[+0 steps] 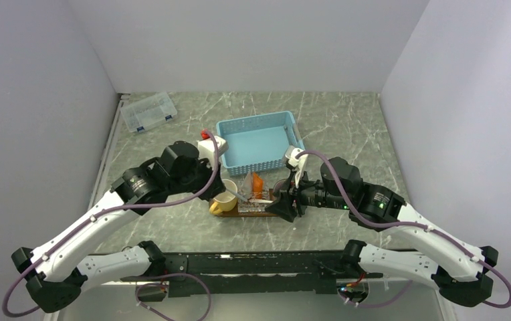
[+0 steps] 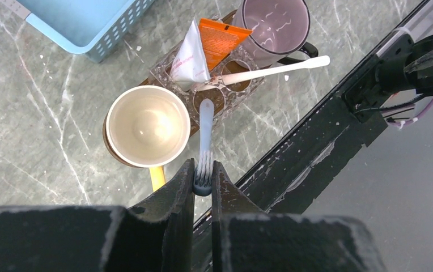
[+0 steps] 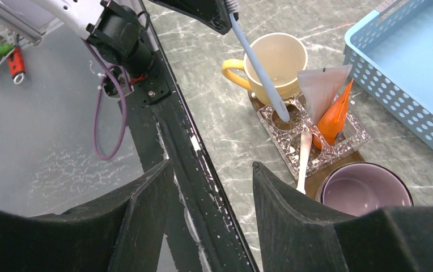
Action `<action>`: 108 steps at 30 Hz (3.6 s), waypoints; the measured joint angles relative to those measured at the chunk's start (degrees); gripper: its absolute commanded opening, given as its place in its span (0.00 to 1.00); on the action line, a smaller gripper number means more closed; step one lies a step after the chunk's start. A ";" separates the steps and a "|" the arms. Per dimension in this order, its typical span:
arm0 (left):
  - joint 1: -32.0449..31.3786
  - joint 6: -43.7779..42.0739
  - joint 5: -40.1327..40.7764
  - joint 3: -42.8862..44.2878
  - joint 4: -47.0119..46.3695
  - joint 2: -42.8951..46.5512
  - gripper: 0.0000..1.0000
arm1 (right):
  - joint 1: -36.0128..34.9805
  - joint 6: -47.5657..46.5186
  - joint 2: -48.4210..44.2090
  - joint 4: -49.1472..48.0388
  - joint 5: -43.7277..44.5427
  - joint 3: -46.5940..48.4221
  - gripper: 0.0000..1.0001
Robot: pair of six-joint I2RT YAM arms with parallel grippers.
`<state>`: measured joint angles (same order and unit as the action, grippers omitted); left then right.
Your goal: Prepare toiletry sets of a toothbrush and toothpaste on the tray
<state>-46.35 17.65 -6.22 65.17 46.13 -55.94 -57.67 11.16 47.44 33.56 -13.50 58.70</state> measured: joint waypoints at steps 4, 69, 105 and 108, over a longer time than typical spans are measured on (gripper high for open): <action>-2.32 0.37 3.02 1.09 1.66 -0.11 0.00 | 0.04 0.04 -0.39 -0.26 0.00 -0.28 0.55; -17.20 8.83 23.67 1.97 -0.42 -14.51 0.00 | 0.09 1.49 -3.54 -2.84 -0.55 -6.38 0.55; -18.67 10.32 25.20 0.68 -1.18 -14.03 0.26 | 0.09 1.51 -2.67 -3.69 -0.74 -7.02 0.56; -18.75 10.32 25.22 0.68 -1.09 -14.01 0.27 | 0.09 1.51 -2.56 -3.69 -0.76 -7.02 0.56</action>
<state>-65.10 27.97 19.00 65.84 45.04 -69.95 -57.58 12.67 44.88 29.87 -14.26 51.68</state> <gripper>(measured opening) 0.255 0.558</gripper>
